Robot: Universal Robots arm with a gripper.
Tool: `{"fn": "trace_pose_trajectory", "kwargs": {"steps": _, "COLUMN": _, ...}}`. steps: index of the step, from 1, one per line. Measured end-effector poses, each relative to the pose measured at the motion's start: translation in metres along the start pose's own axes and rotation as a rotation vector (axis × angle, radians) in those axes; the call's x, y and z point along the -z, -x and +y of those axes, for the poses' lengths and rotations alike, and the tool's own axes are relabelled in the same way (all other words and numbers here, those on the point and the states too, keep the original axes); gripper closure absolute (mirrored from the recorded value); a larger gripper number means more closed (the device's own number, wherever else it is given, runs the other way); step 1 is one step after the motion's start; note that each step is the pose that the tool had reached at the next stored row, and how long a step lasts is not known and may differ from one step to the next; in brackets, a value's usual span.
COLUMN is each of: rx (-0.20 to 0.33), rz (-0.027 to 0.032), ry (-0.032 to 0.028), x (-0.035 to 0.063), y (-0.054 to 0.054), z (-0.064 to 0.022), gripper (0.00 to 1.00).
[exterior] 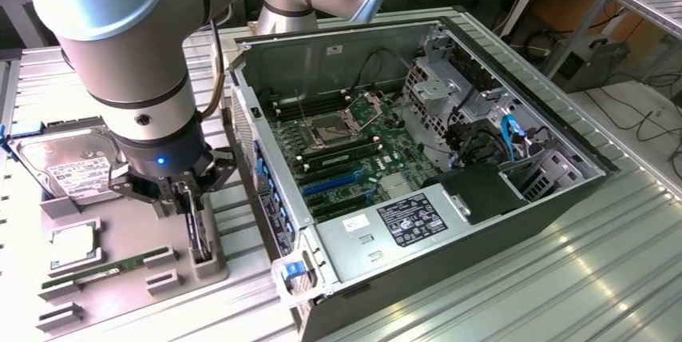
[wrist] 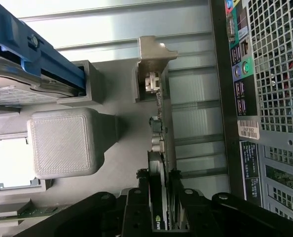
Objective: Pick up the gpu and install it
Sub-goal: 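Pick up the gpu and move the gpu toward the slot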
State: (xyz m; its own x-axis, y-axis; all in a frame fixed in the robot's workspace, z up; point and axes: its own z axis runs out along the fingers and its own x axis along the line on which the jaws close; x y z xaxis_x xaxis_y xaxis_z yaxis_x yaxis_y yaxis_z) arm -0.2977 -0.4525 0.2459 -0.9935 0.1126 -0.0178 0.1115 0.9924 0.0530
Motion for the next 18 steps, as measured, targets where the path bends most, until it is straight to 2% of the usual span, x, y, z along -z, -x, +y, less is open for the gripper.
{"fn": "trace_pose_trajectory", "kwargs": {"steps": 7, "rx": 0.003, "rz": 0.0001, "ry": 0.0000, "x": 0.0000, "y": 0.0000, "z": 0.0000, "gripper": 0.73}}
{"fn": "trace_pose_trajectory", "kwargs": {"steps": 15, "rx": 0.113, "rz": 0.0063, "ry": 0.0018, "x": 0.0001, "y": 0.0030, "z": 0.0004, "gripper": 0.73}}
{"fn": "trace_pose_trajectory", "kwargs": {"steps": 18, "rx": 0.121, "rz": 0.0075, "ry": 0.0020, "x": 0.0021, "y": 0.0052, "z": 0.0007, "gripper": 0.74}}
